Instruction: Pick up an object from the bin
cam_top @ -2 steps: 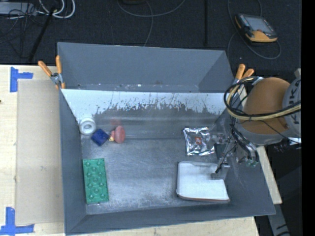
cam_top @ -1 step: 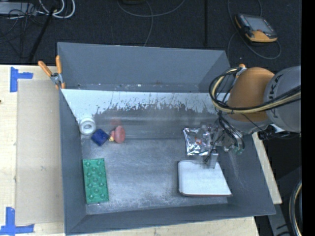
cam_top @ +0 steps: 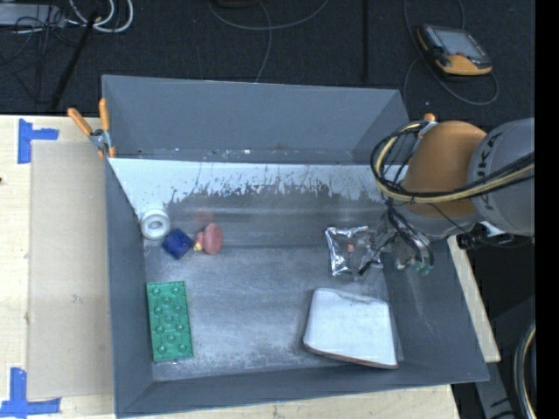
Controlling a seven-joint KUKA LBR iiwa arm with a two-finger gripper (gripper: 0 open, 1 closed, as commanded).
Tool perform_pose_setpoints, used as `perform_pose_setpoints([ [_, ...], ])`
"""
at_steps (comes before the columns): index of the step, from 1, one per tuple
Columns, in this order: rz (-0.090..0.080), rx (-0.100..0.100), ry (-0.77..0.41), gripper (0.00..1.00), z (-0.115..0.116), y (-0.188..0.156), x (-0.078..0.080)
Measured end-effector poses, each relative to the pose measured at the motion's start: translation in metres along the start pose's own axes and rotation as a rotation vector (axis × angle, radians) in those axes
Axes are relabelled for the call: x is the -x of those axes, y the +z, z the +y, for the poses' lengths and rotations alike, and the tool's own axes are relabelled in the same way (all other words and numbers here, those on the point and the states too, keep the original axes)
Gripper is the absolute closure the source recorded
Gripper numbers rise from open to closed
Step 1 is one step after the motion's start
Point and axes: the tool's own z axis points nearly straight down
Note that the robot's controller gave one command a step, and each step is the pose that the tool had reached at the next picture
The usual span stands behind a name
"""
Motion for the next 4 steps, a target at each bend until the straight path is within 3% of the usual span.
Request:
perform_pose_setpoints([
  [1, -0.007, 0.000, 0.028, 1.00, -0.008, -0.063, 0.027],
  [2, -0.001, 0.000, 0.026, 0.00, -0.007, -0.059, 0.025],
  [3, 0.001, 0.001, -0.068, 0.00, 0.004, 0.014, 0.005],
  [4, 0.002, 0.000, -0.070, 1.00, 0.003, 0.011, 0.006],
])
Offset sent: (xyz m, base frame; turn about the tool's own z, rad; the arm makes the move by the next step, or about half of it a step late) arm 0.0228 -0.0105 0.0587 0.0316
